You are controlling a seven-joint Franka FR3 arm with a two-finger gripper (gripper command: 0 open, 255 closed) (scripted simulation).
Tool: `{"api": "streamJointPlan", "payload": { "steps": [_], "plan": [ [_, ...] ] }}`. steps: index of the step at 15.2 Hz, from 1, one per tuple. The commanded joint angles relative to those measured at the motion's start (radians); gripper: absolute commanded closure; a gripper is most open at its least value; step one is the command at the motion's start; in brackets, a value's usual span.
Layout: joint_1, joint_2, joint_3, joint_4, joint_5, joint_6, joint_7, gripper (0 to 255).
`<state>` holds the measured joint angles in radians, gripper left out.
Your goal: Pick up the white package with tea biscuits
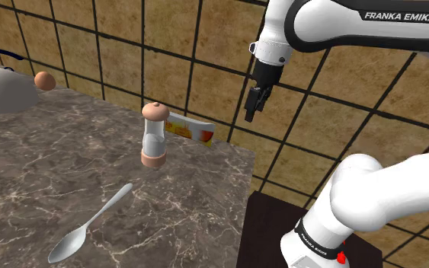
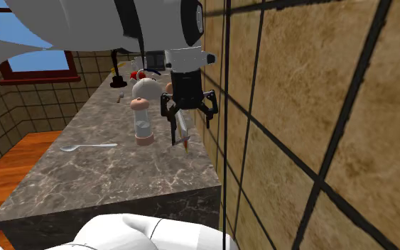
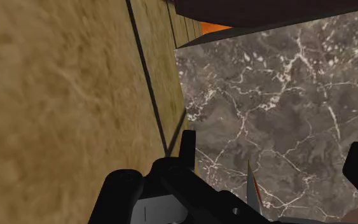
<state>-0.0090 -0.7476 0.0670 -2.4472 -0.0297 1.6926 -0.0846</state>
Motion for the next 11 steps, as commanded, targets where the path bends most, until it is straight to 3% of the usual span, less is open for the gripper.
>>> {"api": "streamJointPlan", "payload": {
  "steps": [1, 11],
  "plan": [
    [0.000, 0.000, 0.000, 0.000, 0.000, 0.000, 0.000, 0],
    [0.037, 0.454, 0.017, 0.284, 0.019, 0.104, -0.078, 0]
  ]
}}
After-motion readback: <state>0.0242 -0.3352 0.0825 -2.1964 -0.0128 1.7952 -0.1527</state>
